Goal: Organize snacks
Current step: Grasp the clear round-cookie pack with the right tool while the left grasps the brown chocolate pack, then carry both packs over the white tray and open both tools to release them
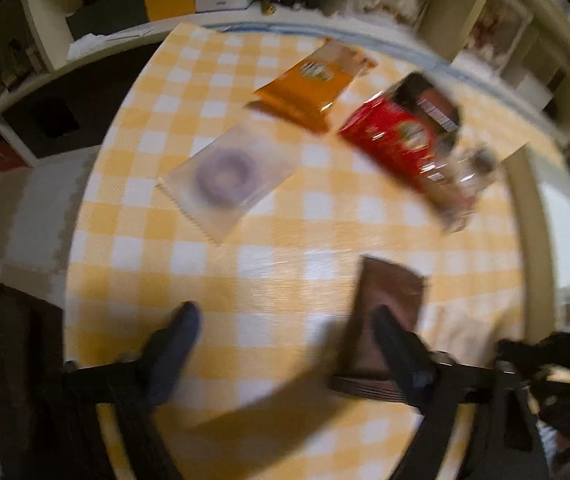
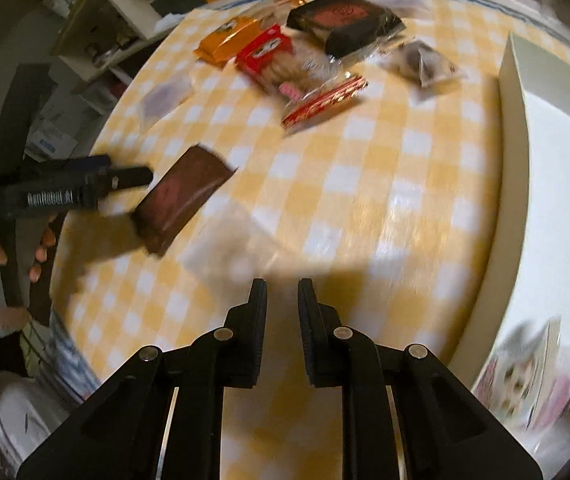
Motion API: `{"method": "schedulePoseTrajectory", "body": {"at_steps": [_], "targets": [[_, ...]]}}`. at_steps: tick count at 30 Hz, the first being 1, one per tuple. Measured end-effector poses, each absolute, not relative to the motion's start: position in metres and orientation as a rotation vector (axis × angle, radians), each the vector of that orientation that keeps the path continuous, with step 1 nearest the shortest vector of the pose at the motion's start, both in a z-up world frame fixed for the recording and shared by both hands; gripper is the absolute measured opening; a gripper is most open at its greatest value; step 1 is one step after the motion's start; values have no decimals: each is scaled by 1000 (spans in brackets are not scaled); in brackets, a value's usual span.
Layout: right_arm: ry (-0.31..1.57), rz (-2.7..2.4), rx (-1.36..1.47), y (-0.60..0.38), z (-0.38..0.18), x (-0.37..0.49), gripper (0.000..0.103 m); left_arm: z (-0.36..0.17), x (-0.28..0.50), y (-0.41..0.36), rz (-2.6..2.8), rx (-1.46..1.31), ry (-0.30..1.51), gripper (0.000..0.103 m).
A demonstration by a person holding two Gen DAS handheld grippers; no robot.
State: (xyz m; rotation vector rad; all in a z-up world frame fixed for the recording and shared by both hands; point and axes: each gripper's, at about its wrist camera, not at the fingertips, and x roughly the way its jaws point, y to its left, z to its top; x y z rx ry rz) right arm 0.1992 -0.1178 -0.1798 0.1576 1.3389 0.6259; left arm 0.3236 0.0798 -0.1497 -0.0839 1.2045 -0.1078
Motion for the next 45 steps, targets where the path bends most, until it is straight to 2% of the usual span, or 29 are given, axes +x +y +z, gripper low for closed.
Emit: {"method": "schedulePoseTrajectory", "body": {"at_steps": [1, 2, 7, 9, 12, 13, 14, 21, 25, 30, 34, 45], "targets": [[1335, 632, 160, -118, -178, 196, 17, -146, 320, 80, -146, -112, 1199, 65], [1318, 638, 157, -119, -174, 192, 17, -142, 316, 78, -188, -133, 1197, 63], [1186, 676, 108, -113, -159, 187, 17, -142, 308, 57, -291, -75, 1222, 52], [1168, 689, 115, -109, -161, 192, 18, -146, 306, 48, -301, -18, 1233, 52], [1140, 735, 82, -100, -163, 197, 34, -152, 305, 41, -298, 52, 1245, 52], [1129, 745, 65, -96, -163, 198, 46, -154, 305, 39, -297, 69, 1250, 52], [1113, 764, 41, -94, -163, 198, 53, -156, 305, 35, -293, 81, 1253, 52], [1099, 897, -72, -75, -175, 200, 66, -167, 314, 26, -265, 160, 1248, 52], [1070, 928, -172, -64, -178, 194, 77, -173, 320, 21, -242, 181, 1246, 43], [1037, 915, -283, -52, -188, 185, 76, -173, 323, 21, -225, 164, 1243, 41], [1022, 837, -296, -53, -188, 188, 50, -171, 321, 24, -206, 150, 1231, 40], [1076, 649, -126, -68, -183, 205, 45, -158, 314, 34, -131, 78, 1182, 40]]}}
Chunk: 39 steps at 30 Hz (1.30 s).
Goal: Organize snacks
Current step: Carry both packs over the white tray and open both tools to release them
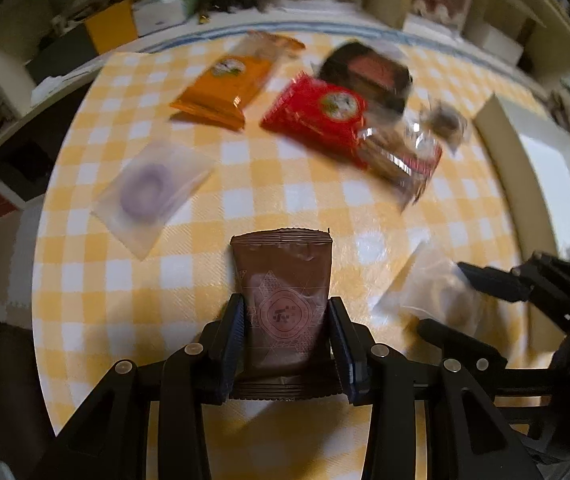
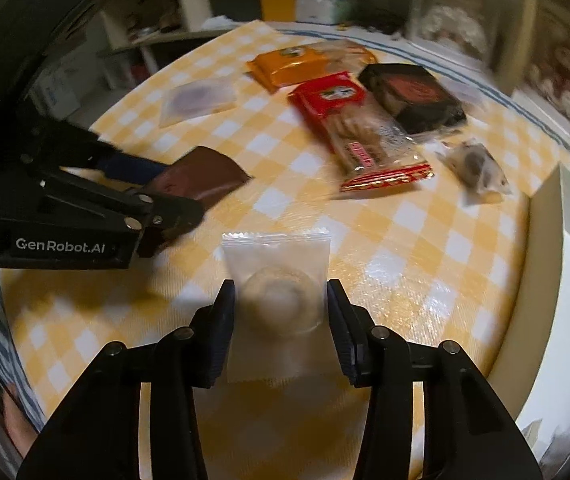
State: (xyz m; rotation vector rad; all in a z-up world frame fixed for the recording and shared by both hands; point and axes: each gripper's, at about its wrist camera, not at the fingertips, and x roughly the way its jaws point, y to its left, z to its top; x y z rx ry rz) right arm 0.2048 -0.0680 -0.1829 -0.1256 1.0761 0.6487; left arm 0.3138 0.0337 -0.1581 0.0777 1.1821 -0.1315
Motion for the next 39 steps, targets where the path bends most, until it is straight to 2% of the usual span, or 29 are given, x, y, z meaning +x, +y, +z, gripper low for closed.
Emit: {"method": "schedulePoseTrajectory", "body": {"at_steps": [24, 39], "targets": [[827, 479, 169, -156, -58, 212, 44, -32, 233, 34, -174, -73, 823, 40], [765, 296, 213, -258, -12, 196, 44, 17, 208, -36, -342, -65, 741, 40]]}}
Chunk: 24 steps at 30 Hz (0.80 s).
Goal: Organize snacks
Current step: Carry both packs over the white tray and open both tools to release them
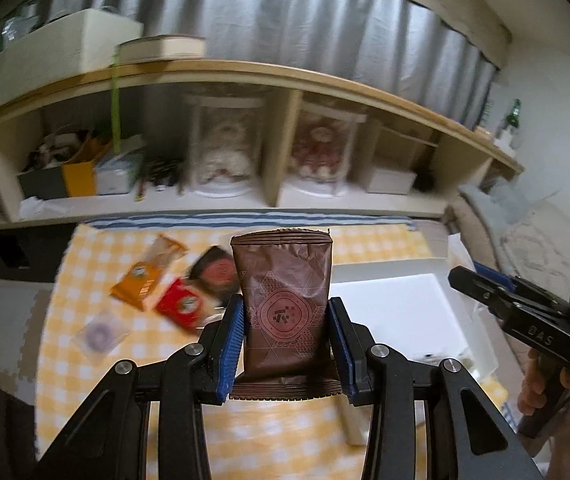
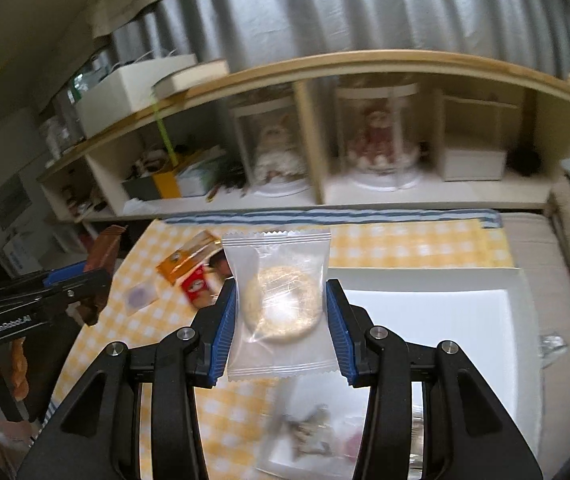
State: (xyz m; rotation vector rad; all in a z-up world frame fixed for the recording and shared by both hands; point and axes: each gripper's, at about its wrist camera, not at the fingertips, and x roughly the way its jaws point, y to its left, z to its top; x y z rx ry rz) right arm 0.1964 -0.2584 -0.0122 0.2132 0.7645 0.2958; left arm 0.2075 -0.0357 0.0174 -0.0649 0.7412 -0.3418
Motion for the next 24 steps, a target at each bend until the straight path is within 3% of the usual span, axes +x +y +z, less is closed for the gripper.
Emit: {"method": "schedulePoseTrajectory", "body": {"at_steps": [11, 24], "targets": [[828, 151, 264, -340, -38, 182, 44, -23, 254, -118, -442, -94, 867, 40], [1025, 195, 382, -344, -114, 212, 44, -106, 344, -166, -441, -195, 1087, 40]]}}
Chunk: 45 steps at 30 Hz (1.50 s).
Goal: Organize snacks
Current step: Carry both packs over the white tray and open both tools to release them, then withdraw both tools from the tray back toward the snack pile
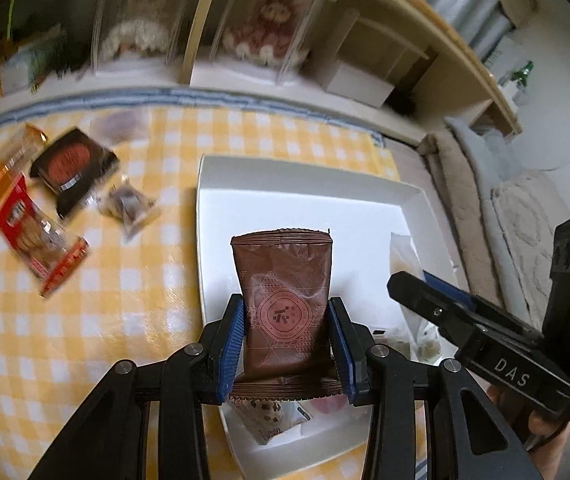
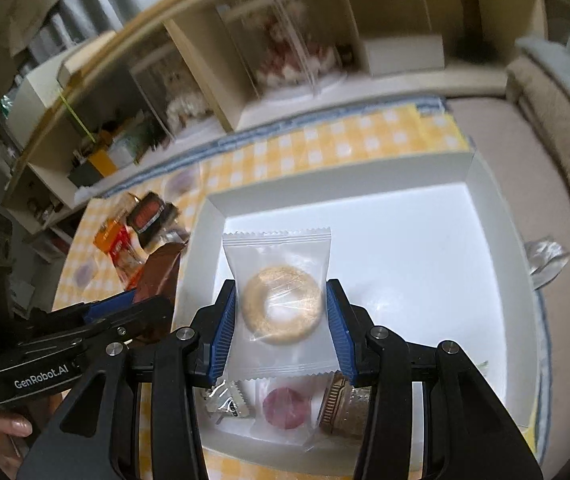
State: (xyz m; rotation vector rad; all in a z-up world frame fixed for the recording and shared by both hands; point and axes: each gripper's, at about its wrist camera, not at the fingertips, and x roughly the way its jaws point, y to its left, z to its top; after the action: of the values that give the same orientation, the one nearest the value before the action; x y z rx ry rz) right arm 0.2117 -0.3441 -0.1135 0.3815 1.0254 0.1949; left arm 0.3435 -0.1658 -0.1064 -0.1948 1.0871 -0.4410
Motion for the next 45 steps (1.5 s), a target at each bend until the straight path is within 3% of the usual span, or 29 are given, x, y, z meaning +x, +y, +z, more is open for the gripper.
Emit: {"method": "schedulePoseTrajectory", "body": {"at_steps": [10, 15, 21, 27, 29, 31, 45], "targets": [[1091, 192, 453, -341, -141, 230, 44, -124, 373, -183, -393, -128, 1071, 42], [1075, 210, 507, -340, -144, 237, 49, -123, 372, -182, -387, -90, 1038, 59], [1106, 186, 435, -334, -146, 235, 64, -131, 355, -173, -367, -64, 1058, 65], [1109, 146, 313, -338, -139, 224, 87, -129, 335, -157, -359, -54, 1074, 89], [1105, 139, 281, -340, -136, 218, 99, -128, 334, -156, -354, -52, 1076, 96], [1097, 124, 252, -342, -134, 215, 103, -126, 332, -155, -350, -47, 1075, 103], [1069, 33, 245, -359, -114, 196, 103, -92, 310, -143, -331, -28, 1033, 103]]}}
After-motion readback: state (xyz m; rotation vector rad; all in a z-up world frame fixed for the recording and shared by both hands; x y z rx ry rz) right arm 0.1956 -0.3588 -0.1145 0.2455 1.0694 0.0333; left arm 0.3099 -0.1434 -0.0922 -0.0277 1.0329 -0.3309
